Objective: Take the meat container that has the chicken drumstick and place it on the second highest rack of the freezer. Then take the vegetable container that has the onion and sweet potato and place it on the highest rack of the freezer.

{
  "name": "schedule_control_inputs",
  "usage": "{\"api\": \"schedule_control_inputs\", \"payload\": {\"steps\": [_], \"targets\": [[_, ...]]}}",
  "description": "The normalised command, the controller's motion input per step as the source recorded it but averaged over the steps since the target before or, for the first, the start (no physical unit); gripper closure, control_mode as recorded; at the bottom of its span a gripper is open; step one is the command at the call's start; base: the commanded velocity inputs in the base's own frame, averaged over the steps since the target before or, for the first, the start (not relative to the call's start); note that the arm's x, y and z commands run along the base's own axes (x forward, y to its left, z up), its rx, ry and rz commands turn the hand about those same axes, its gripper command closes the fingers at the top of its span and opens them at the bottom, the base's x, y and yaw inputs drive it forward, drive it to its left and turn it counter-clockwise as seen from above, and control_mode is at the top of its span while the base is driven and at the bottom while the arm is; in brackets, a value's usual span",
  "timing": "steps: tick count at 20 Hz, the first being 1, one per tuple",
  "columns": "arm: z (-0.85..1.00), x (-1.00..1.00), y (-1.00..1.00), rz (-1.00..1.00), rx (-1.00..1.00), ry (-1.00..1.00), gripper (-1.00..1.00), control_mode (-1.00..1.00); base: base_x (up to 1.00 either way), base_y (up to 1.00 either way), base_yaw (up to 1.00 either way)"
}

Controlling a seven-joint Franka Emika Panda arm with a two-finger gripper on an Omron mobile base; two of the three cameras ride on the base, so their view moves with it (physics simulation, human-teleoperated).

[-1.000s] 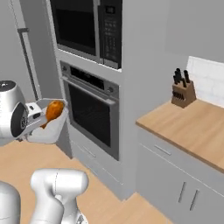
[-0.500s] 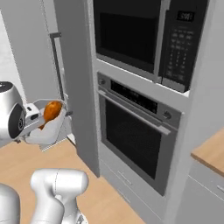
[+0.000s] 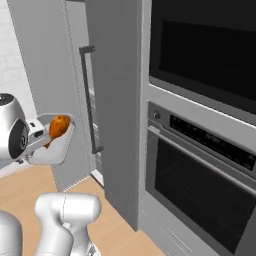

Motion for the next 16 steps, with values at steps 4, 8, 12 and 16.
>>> {"api": "schedule_control_inputs", "payload": {"steps": [4, 8, 12, 16], "targets": [[0.0, 0.0, 0.0, 0.0, 0.0, 0.0, 1.0, 1.0, 0.71, 0.55, -0.26], [0.0, 0.0, 0.0, 0.0, 0.0, 0.0, 1.0, 1.0, 0.71, 0.65, -0.3], [0.0, 0.0, 0.0, 0.0, 0.0, 0.0, 1.0, 1.0, 0.78, 0.64, -0.25], [0.0, 0.0, 0.0, 0.0, 0.0, 0.0, 1.0, 1.0, 0.71, 0.18, -0.18]]}}
